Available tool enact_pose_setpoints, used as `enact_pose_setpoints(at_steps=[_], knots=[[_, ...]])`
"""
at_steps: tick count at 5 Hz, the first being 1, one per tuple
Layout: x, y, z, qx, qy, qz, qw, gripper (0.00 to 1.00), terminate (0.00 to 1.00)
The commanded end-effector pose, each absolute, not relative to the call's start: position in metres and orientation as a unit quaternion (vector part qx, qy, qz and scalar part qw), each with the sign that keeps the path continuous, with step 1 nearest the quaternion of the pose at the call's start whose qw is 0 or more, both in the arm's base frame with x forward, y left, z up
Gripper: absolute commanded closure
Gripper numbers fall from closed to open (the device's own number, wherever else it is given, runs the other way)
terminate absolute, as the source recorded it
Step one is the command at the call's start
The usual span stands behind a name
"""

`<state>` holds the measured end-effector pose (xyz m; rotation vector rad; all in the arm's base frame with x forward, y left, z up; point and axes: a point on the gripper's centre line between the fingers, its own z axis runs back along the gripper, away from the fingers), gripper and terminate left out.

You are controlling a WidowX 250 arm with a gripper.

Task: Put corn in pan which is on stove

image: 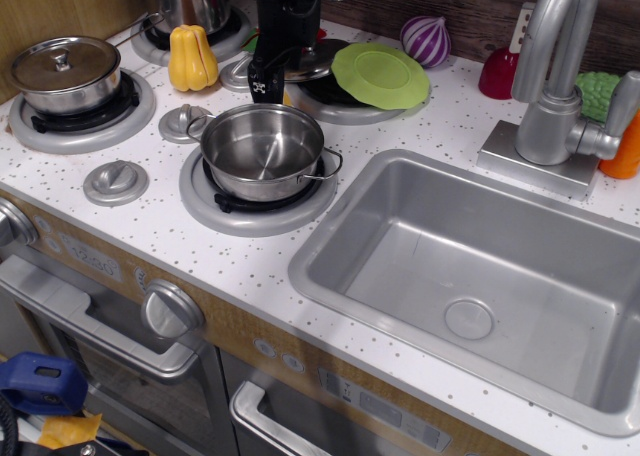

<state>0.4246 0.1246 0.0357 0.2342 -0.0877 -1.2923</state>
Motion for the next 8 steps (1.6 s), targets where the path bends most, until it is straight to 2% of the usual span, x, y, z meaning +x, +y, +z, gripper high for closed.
enact_pose_setpoints(at_steps=[1,2,3,5,8], knots=[[0.425,0.125,0.036,0.109,-0.041,-0.601,0.791,0.00,0.00],[0.425,0.125,0.033,0.104,-0.047,-0.600,0.792,0.00,0.00],[0.425,0.125,0.032,0.108,-0.045,-0.595,0.796,1.00,0.00],[0.423,0.119,0.051,0.120,-0.023,-0.596,0.793,1.00,0.00],[0.405,0.107,0.105,0.176,0.038,-0.592,0.786,1.00,0.00]])
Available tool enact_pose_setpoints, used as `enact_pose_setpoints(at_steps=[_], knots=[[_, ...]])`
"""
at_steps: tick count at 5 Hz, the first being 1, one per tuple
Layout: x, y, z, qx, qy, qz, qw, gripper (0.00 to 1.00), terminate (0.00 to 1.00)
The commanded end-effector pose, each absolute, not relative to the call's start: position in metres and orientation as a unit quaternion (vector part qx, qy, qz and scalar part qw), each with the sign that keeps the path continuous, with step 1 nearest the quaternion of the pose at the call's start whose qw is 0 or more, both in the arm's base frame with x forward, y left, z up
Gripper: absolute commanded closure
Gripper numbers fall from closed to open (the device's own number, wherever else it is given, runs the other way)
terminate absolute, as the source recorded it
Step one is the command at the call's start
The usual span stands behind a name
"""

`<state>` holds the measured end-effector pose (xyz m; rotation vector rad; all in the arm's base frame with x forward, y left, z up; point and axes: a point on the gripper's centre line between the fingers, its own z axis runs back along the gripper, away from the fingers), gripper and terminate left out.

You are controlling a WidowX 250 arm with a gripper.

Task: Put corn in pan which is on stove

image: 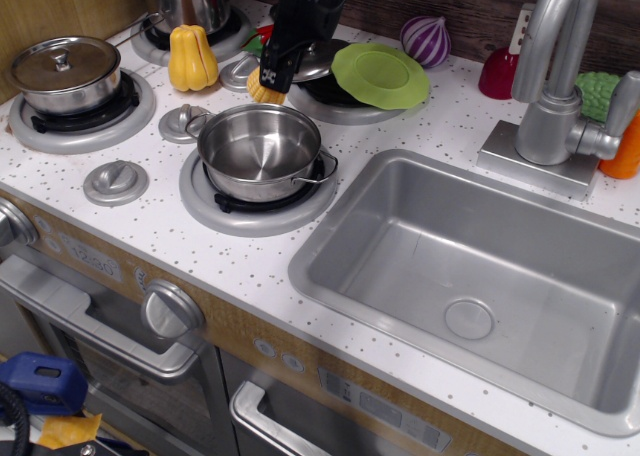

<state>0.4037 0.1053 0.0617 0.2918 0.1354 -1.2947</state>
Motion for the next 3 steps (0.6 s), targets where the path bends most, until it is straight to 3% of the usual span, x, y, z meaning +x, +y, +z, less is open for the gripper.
enact_pose_setpoints(at_steps=[1,3], knots=[[0.397,0.103,0.117,0.187,0.051,-0.583,0.789,1.00,0.00],[0.372,0.091,0.133,0.194,0.072,-0.555,0.806,1.00,0.00]])
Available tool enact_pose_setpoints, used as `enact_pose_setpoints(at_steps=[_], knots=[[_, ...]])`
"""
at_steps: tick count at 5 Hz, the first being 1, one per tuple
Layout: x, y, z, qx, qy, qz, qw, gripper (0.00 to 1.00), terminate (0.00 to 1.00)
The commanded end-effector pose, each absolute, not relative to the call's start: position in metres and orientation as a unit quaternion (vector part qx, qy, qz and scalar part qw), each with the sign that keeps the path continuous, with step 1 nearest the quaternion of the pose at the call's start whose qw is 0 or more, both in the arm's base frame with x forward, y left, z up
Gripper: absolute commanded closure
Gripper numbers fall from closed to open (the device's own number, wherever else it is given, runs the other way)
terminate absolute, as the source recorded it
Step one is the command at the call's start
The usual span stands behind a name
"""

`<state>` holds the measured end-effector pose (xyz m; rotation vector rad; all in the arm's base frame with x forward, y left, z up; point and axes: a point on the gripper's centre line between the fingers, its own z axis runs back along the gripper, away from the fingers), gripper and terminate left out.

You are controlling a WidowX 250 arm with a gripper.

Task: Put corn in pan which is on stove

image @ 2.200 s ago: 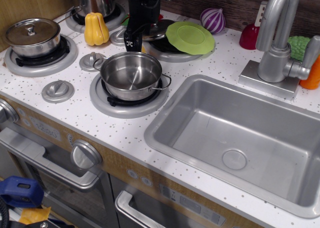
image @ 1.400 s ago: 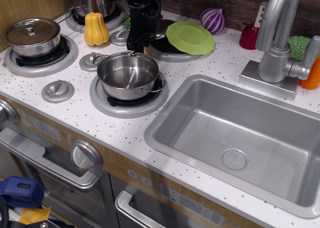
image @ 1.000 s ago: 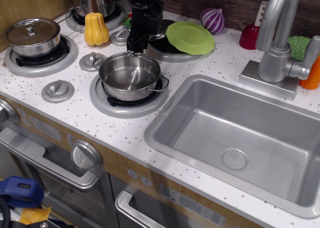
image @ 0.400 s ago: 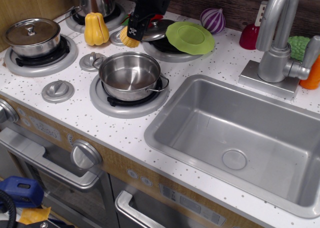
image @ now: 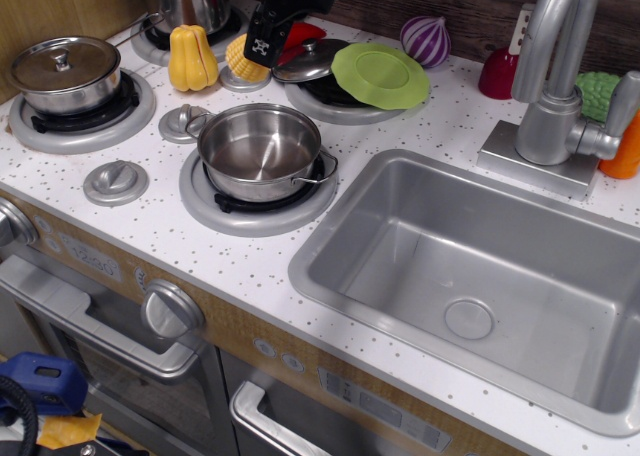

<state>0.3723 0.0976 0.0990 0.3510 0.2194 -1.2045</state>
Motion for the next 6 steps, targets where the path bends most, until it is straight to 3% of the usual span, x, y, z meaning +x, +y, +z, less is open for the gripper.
enact_pose_setpoints(at_steps=[1,3,4,6], knots=[[0.364,0.084,0.133,0.183,0.073,-0.542,0.817,1.00,0.00],[0.348,0.080,0.107,0.121,0.042,-0.528,0.840,1.00,0.00],[0.344,0.080,0.102,0.109,0.031,-0.527,0.842,0.00,0.00],[0.344,0.081,0.100,0.106,0.021,-0.537,0.837,0.00,0.00]])
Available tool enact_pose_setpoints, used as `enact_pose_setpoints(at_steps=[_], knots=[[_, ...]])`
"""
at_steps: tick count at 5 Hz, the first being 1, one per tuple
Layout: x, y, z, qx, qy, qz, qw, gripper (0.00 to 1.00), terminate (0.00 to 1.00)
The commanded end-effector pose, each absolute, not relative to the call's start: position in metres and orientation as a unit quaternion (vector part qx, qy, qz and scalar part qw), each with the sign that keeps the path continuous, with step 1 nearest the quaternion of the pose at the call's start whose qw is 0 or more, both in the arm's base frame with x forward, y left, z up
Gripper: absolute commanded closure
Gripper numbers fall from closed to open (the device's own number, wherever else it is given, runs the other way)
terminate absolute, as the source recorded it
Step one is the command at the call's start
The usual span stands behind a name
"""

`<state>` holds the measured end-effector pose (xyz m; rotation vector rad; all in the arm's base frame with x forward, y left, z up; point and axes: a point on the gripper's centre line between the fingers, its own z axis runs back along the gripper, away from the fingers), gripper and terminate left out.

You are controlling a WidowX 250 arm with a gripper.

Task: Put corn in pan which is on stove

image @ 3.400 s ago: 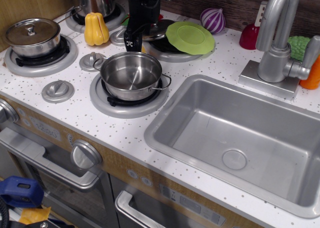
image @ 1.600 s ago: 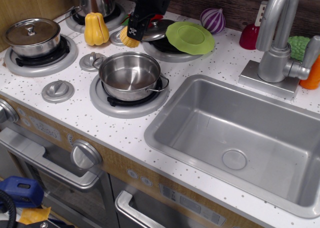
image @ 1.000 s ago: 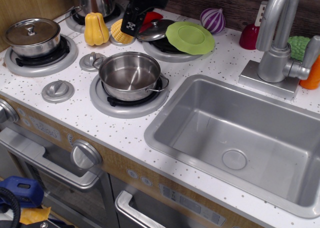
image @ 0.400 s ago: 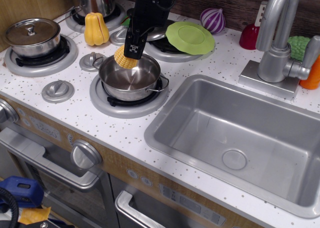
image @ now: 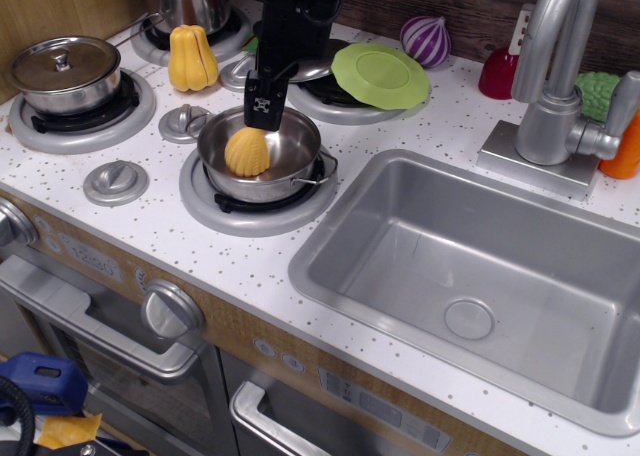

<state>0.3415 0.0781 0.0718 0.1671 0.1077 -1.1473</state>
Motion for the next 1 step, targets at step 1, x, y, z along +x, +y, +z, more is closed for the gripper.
enact_pose_setpoints(at_steps=[1], knots=[[0.3443,0.0810,0.0996,0.106,0.021,-0.537,0.837,0.00,1.00]])
